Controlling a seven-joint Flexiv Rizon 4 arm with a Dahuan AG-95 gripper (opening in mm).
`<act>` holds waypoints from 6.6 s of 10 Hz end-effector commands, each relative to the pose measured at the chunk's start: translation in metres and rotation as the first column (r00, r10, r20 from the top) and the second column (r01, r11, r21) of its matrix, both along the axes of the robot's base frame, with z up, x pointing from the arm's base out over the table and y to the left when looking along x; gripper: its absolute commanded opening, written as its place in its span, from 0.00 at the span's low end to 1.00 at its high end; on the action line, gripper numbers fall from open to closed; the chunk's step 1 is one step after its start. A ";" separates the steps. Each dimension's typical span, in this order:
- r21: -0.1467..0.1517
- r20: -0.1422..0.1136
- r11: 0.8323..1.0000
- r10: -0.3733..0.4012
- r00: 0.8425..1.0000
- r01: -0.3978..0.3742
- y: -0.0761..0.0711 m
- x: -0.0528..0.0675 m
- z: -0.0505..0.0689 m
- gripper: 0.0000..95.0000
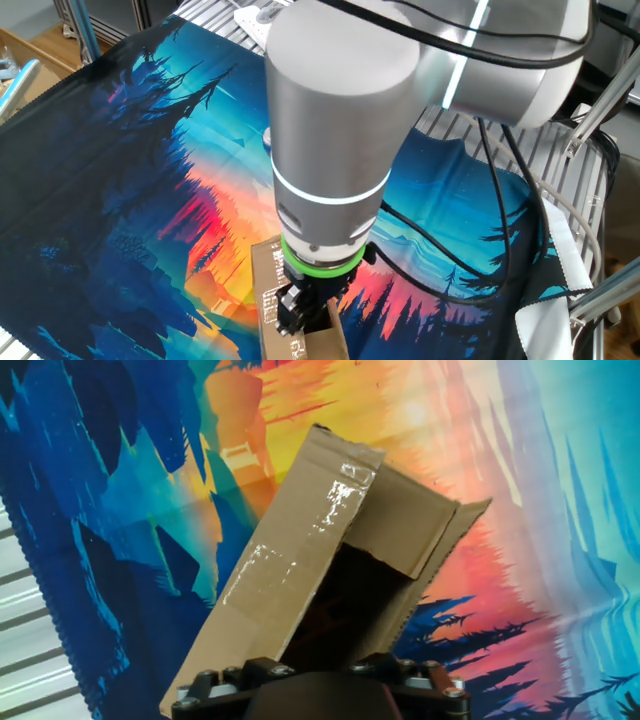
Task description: Cover the box
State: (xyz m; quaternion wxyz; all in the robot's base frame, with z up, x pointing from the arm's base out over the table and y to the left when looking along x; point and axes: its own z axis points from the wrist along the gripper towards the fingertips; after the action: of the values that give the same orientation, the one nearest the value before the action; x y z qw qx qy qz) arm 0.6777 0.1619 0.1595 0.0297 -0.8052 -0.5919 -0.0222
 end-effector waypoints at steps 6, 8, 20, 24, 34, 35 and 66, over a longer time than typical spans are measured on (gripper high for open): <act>0.030 -0.018 1.000 -0.008 1.000 0.008 0.001 0.002 -0.001 0.60; 0.031 -0.016 0.999 -0.007 1.000 0.008 0.001 0.003 -0.003 0.60; -0.068 0.058 0.997 0.046 0.997 -0.042 0.003 0.005 -0.007 0.60; 0.015 0.040 0.996 0.088 0.995 -0.089 0.006 0.004 0.003 0.60; 0.081 0.012 0.971 0.223 0.975 -0.223 0.039 0.012 0.037 0.60; 0.109 0.017 0.955 0.274 0.962 -0.274 0.045 0.011 0.043 0.60; 0.007 0.036 0.529 0.848 0.529 -0.849 0.031 -0.020 0.032 0.40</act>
State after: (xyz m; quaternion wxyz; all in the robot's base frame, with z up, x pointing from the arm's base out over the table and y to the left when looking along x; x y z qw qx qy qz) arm 0.6602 0.1996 0.1967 0.0836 -0.4402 -0.8921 -0.0579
